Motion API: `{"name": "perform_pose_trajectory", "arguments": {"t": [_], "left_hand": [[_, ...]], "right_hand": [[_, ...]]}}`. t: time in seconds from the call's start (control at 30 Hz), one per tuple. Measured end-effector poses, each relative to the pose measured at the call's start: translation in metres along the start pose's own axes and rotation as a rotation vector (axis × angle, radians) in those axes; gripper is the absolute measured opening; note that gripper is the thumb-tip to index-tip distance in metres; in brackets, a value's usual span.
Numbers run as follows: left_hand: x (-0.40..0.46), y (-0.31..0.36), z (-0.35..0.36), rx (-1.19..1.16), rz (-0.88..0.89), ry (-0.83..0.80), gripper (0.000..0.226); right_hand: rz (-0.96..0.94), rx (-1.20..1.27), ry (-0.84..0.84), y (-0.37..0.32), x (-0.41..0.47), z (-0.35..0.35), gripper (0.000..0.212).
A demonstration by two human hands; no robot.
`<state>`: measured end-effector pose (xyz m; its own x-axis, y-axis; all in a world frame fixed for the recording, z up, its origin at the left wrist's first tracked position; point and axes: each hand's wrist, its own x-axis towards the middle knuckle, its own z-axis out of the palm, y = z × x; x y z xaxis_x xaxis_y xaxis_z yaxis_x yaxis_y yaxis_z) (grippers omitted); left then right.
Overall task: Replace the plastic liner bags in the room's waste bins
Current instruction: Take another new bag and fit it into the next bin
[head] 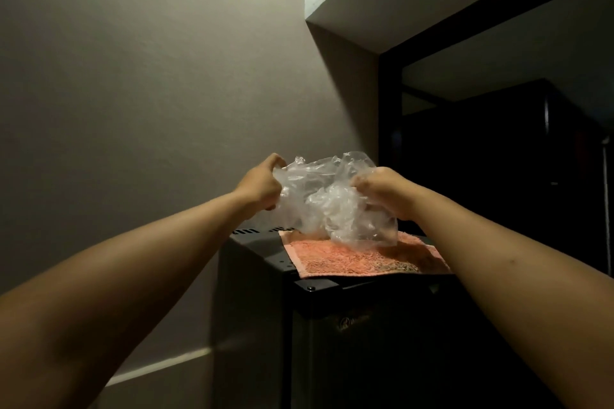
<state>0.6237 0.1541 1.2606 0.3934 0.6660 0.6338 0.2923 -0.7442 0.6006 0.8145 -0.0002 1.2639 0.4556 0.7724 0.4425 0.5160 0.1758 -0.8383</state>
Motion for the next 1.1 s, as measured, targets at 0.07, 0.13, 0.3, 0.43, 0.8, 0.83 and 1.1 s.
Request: {"name": "perform_pose_trajectory", "arguments": {"t": [0.07, 0.13, 0.3, 0.43, 0.8, 0.83, 1.1], "left_hand": [[0.005, 0.008, -0.002, -0.153, -0.025, 0.06, 0.039], [0.012, 0.014, -0.006, -0.301, -0.044, 0.167, 0.029], [0.021, 0.019, -0.018, -0.57, -0.101, 0.403, 0.021], [0.021, 0.016, -0.027, -0.609, -0.059, 0.448, 0.029], [0.019, 0.013, -0.078, -0.995, -0.103, 0.684, 0.011], [0.019, 0.013, -0.084, -1.043, -0.112, 0.727, 0.012], [0.011, -0.017, -0.102, -1.082, -0.272, 0.506, 0.031]], "right_hand": [[-0.028, 0.059, 0.014, -0.002, 0.001, 0.002, 0.017], [-0.038, 0.08, 0.042, -0.002, 0.004, 0.004, 0.018], [-0.078, 0.195, 0.108, -0.003, 0.001, 0.016, 0.036], [-0.077, 0.159, -0.043, 0.001, 0.01, 0.021, 0.034], [0.029, -0.893, -0.307, 0.023, 0.032, 0.059, 0.086], [0.068, -0.932, -0.323, 0.023, 0.033, 0.06, 0.085], [0.099, -0.763, -0.338, 0.027, 0.049, 0.061, 0.122]]}}
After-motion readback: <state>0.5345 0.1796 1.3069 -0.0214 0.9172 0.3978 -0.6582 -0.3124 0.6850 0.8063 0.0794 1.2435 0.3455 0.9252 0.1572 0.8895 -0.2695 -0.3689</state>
